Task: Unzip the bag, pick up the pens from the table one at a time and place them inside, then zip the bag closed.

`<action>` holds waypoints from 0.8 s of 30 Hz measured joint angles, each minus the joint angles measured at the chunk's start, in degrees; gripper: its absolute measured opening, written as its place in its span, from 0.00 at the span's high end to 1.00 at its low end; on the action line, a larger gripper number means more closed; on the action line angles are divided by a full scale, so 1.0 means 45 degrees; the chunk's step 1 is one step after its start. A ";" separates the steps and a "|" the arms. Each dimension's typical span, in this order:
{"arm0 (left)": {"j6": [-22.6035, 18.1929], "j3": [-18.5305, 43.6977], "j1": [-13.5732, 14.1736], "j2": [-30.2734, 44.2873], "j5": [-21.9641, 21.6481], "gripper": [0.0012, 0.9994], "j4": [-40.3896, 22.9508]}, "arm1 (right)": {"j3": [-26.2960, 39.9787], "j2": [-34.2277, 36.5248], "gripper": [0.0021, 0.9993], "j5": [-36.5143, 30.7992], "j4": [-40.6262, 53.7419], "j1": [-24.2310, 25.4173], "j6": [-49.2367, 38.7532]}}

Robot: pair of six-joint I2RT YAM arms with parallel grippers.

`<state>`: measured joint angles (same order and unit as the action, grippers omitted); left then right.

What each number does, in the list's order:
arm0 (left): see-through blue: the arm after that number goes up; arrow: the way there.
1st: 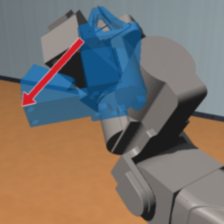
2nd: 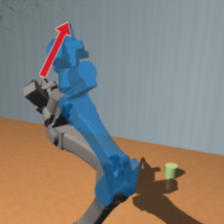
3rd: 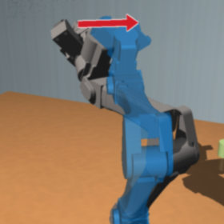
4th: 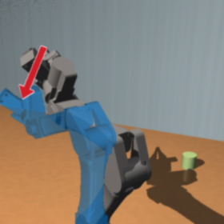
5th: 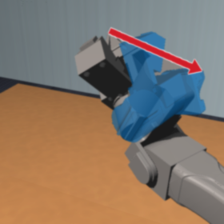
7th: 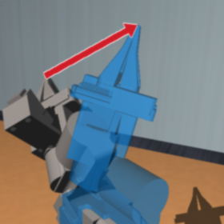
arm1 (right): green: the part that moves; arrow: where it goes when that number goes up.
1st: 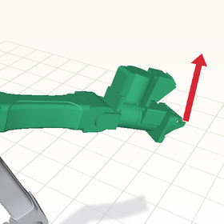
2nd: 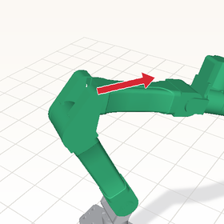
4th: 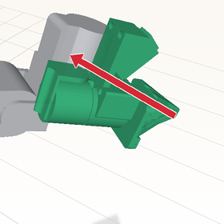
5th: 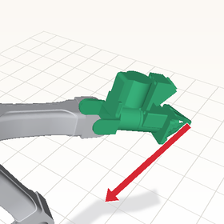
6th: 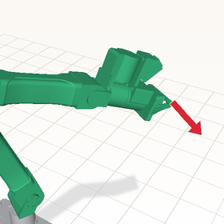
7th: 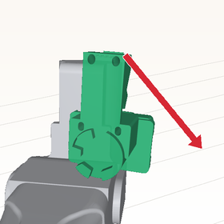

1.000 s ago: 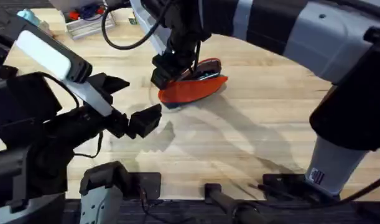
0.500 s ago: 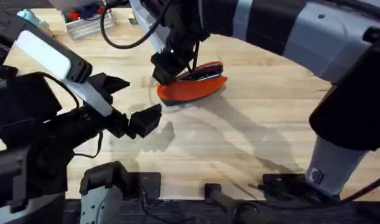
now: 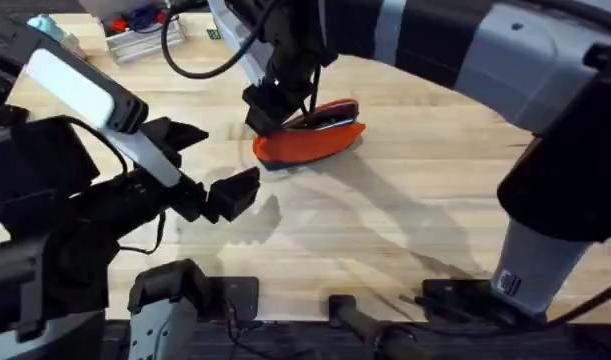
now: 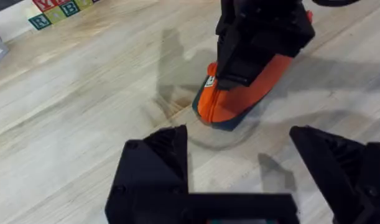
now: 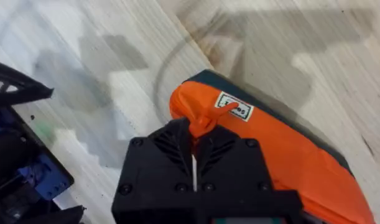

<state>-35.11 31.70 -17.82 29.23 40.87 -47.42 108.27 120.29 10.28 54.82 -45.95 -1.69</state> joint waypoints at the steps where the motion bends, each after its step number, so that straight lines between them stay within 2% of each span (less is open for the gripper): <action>1: 0.0000 0.0000 0.0000 0.0000 -0.0003 0.01 0.0000 | 0.0000 0.0004 0.97 0.0000 -0.0003 0.0000 0.0000; 15: 0.0000 0.0000 0.0000 0.0000 -0.0003 0.01 0.0000 | 0.0177 0.0001 0.97 0.0000 0.0383 0.0000 0.0004; 24: 0.0000 0.0000 0.0000 0.0000 -0.0003 0.01 0.0000 | 0.1349 0.0000 0.97 -0.0117 0.1526 0.0024 0.0000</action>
<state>-35.11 31.70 -17.82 29.23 40.86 -47.42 114.34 120.29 9.76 61.68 -45.84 -1.69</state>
